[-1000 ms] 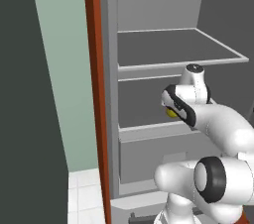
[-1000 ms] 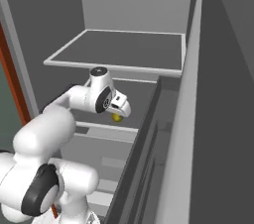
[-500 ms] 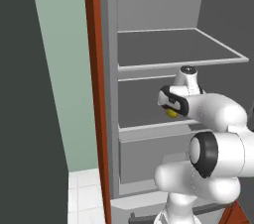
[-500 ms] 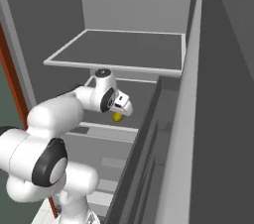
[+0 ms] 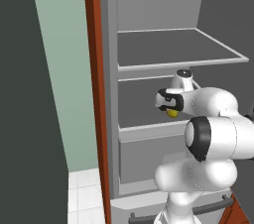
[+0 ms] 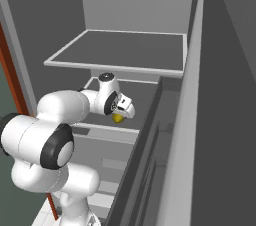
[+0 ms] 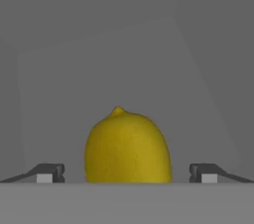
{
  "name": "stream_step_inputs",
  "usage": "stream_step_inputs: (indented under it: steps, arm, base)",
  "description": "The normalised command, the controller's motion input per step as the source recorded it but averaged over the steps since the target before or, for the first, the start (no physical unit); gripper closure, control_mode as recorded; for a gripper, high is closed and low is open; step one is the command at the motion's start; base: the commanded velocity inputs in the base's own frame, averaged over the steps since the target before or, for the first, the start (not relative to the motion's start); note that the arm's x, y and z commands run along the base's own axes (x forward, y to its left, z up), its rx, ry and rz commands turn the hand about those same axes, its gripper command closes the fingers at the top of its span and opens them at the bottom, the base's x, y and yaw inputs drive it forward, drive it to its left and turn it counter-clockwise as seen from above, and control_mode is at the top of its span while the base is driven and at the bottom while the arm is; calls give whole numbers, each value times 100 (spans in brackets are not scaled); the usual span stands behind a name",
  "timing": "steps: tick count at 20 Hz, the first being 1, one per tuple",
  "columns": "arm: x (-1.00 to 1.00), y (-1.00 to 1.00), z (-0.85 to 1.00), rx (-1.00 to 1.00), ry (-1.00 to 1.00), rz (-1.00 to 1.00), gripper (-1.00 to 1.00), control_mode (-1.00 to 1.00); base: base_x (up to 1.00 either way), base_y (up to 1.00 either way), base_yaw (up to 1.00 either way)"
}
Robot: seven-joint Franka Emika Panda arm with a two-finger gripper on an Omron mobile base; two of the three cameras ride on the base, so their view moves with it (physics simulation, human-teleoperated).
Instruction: Retrieve a lemon from the fridge and place it on the cutting board with the fish.
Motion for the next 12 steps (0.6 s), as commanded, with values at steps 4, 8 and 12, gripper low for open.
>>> stream_step_inputs:
  steps: [4,8,12]
  arm:
    - [8,0,-25,0,0,0,-100,-100]
    - [3,0,-20,0,0,0,-100,-100]
    - [0,0,-8,0,0,0,-100,-100]
  base:
    - [0,0,0]
    - [0,0,0]
    - [0,0,0]
